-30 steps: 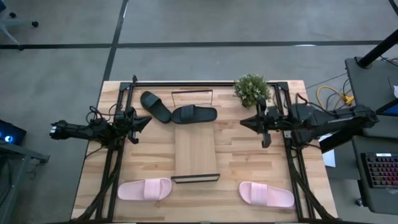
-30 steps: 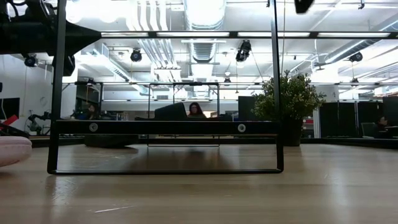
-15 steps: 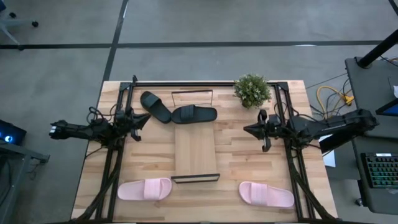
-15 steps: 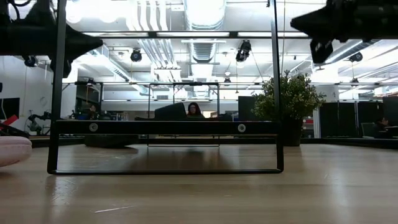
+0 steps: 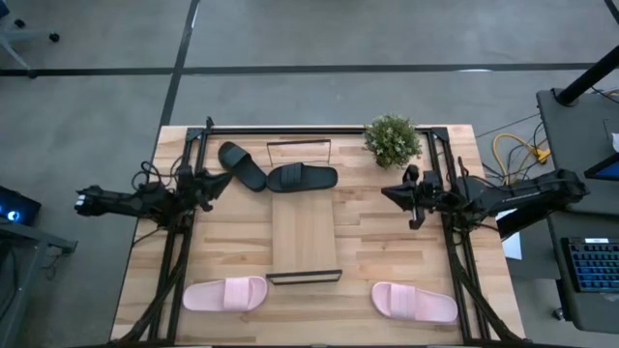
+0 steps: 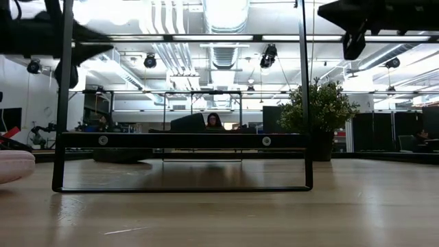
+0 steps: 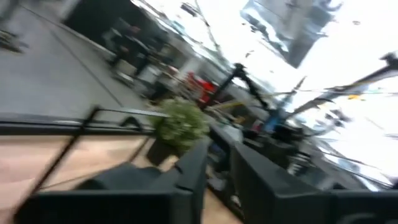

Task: Pick and place slides into the shelf
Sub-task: Put the black slide on the shelf

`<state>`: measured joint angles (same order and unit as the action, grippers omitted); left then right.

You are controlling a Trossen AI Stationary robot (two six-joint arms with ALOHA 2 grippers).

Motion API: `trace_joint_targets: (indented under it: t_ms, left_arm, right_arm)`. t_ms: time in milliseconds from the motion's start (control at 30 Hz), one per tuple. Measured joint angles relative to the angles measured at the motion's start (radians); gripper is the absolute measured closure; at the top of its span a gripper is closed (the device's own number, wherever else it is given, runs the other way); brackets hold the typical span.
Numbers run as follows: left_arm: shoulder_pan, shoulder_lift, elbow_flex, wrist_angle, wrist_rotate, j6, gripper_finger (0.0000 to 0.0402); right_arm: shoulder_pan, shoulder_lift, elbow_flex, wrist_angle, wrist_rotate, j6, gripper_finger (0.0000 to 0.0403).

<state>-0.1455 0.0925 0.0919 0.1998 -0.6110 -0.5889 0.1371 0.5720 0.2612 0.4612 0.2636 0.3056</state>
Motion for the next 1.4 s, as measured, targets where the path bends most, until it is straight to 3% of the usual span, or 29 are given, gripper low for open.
trace_joint_targets:
  t_ms: [133,233,567,733,867,1100,1400]
  left_arm:
    - [0.000,0.080,0.103,0.036,0.140,0.007,0.0268]
    - [0.000,0.175,0.210,0.026,0.194,0.018,0.0242]
    - [0.002,0.449,0.544,-0.056,0.200,0.094,0.0238]
    - [0.002,0.592,0.677,-0.052,0.271,0.221,0.0238]
    - [0.026,0.698,0.757,-0.142,0.308,0.208,0.0238]
    - [0.056,0.851,0.811,-0.265,0.466,0.152,0.0238]
    - [0.145,0.889,0.807,-0.499,0.481,0.124,0.0238]
  right_arm:
    - [0.000,0.005,0.018,-0.032,0.001,-0.010,0.0394]
    - [0.000,0.008,0.025,-0.047,0.002,-0.011,0.0394]
    - [0.000,0.013,0.019,-0.046,0.002,-0.011,0.0394]
    - [0.000,0.013,0.021,-0.045,0.002,-0.007,0.0394]
    - [0.000,0.013,0.021,-0.046,0.002,0.018,0.0394]
    - [0.000,0.013,0.021,-0.046,0.001,0.035,0.0394]
    - [0.000,0.013,0.021,-0.045,0.000,0.049,0.0394]
